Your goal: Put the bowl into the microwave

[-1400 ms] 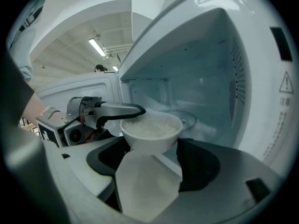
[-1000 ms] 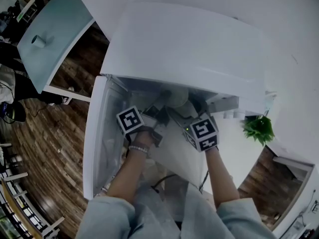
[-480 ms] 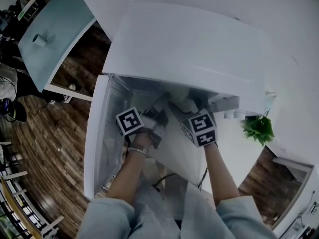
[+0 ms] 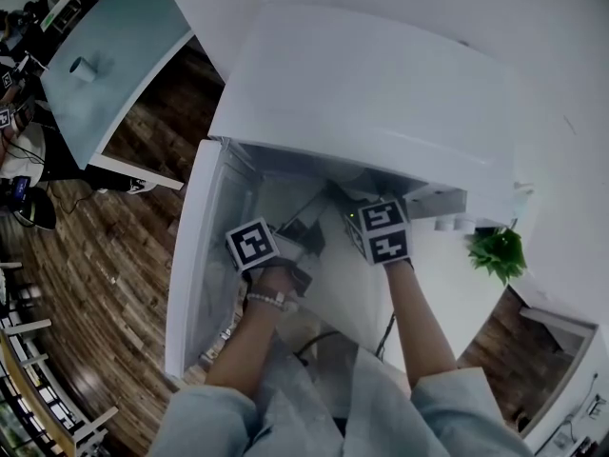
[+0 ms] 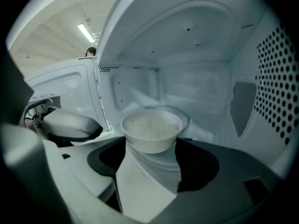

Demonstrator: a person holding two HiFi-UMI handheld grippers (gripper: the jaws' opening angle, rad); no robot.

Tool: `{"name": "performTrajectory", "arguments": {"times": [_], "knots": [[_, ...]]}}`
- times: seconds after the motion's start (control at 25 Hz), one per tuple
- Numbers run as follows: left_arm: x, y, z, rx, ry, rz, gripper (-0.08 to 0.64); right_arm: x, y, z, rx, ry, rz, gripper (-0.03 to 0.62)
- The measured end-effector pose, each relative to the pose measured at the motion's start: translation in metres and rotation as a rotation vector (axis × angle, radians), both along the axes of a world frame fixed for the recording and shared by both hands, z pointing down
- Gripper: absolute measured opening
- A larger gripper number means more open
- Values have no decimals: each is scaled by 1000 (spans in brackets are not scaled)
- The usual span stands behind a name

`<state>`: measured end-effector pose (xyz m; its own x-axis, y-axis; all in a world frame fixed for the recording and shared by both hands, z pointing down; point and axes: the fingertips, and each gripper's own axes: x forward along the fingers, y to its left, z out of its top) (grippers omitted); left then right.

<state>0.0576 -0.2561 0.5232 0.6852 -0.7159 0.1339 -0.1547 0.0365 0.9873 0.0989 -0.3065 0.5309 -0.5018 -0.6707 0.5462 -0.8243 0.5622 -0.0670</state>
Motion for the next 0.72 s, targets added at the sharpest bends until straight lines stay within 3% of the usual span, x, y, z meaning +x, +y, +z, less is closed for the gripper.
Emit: {"name": "performTrajectory", "arguments": {"times": [0.44,0.72], "knots": [[9,22,2,-15,-11,48,227,-2,-21,9,-21,61,30,339],[5,25,-5,1,-24,59,227,-4,-30,11,-28,34,60,337]]}}
